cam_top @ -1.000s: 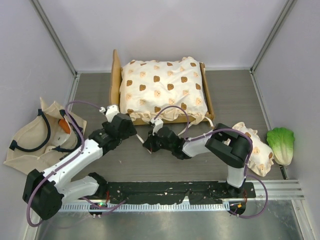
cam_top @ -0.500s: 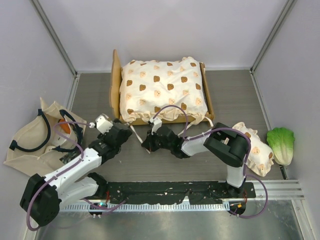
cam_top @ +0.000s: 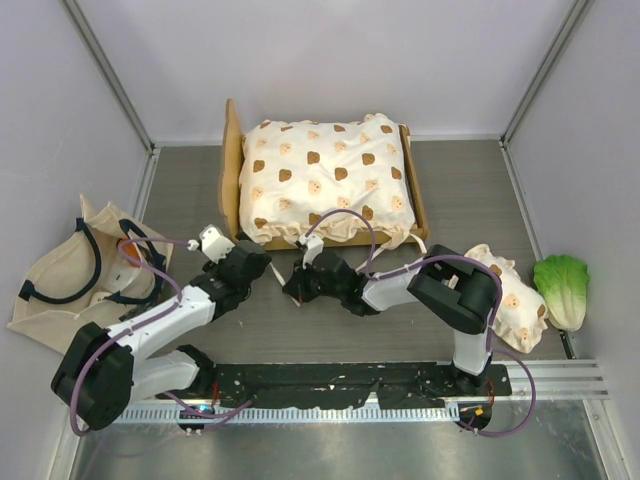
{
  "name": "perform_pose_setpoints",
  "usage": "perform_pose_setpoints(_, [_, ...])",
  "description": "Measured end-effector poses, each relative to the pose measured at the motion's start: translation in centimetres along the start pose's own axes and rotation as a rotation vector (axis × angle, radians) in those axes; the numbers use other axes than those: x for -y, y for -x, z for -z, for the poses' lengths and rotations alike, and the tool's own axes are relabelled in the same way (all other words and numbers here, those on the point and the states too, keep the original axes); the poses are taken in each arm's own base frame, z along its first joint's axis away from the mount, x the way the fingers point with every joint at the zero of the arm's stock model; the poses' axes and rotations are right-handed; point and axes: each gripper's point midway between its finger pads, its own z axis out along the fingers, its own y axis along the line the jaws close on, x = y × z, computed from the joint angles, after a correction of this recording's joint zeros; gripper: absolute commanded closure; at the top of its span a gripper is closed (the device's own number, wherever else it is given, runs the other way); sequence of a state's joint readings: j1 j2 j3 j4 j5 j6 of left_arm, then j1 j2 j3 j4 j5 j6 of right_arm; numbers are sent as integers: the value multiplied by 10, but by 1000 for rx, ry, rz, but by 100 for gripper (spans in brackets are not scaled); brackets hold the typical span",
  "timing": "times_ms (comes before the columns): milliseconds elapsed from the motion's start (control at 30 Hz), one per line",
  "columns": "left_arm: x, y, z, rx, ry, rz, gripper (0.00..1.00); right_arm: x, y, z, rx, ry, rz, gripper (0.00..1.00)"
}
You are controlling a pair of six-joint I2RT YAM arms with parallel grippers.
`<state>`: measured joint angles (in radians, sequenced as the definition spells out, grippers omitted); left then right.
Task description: Set up the pet bed
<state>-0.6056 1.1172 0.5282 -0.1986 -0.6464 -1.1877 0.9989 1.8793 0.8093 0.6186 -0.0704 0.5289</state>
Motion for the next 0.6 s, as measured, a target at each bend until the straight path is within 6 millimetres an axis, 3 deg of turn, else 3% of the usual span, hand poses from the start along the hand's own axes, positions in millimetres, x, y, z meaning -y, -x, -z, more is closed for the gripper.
perform_pose_setpoints(300, [-1,9,-8,66,13,44,17,1,-2,0,-9,-4,-1,99])
perform_pose_setpoints(600, [-7,14,-11,90,27,70,24,2,-3,1,-13,-7,-2,99])
